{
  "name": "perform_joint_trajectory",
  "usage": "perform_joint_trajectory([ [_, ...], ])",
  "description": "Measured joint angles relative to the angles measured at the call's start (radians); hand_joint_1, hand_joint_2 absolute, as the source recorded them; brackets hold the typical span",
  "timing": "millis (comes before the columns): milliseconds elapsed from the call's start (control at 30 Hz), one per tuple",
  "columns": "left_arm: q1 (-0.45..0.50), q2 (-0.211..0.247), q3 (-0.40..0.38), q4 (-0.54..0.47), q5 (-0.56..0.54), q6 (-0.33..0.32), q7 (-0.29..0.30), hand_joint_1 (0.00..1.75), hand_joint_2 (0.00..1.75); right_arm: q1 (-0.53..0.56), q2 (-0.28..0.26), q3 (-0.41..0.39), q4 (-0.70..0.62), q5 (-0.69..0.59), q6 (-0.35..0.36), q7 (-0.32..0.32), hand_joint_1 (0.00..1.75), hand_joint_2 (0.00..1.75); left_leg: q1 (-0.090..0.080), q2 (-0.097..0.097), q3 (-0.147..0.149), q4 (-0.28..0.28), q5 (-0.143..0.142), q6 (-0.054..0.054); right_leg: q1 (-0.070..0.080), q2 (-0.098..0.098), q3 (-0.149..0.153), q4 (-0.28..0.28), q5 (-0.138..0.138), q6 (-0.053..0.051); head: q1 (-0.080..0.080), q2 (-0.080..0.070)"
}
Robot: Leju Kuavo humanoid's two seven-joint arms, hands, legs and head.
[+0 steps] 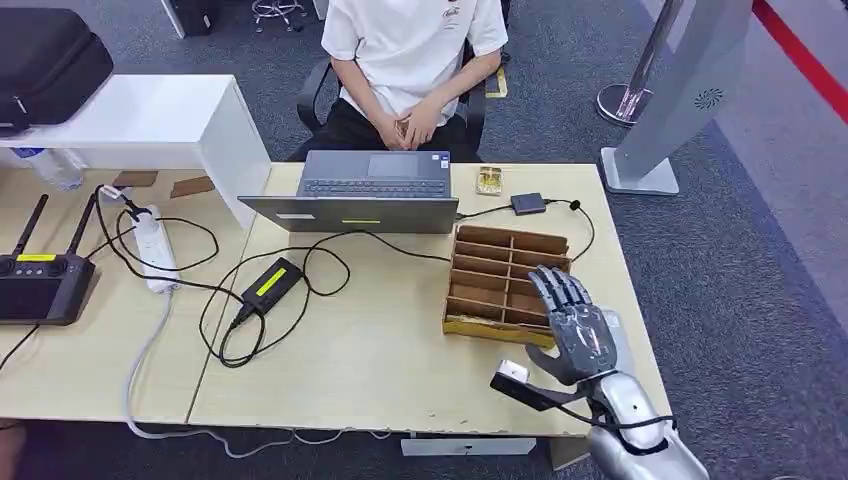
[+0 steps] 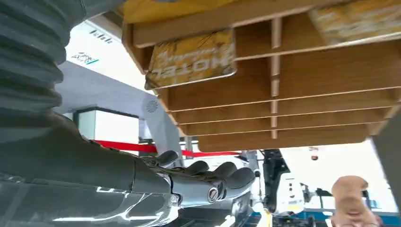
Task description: Pass the card to the sensor for recognition and then transmit it.
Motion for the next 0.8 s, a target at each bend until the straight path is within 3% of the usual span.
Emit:
perform_joint_trajectory([
  [267, 0.000, 0.000, 0.000, 0.000, -0.003, 0.000, -0.001, 0.00, 1.75, -0.014, 0.006, -0.042, 0.057, -0.004, -0.008, -0.015, 0.00, 1.75, 0.000, 0.000, 0.000, 0.000, 0.000, 0.000, 0.000, 0.000, 0.000, 0.000, 0.000, 0.000, 0.000, 0.000],
  [800, 0.000, 0.000, 0.000, 0.000, -0.008, 0.003, -0.003, 0.00, 1.75, 0.002, 0.011, -0.064, 0.043, 0.011, -0.008, -0.022, 0.00, 1.75, 0.000, 0.000, 0.000, 0.000, 0.000, 0.000, 0.000, 0.000, 0.000, 0.000, 0.000, 0.000, 0.000, 0.000],
])
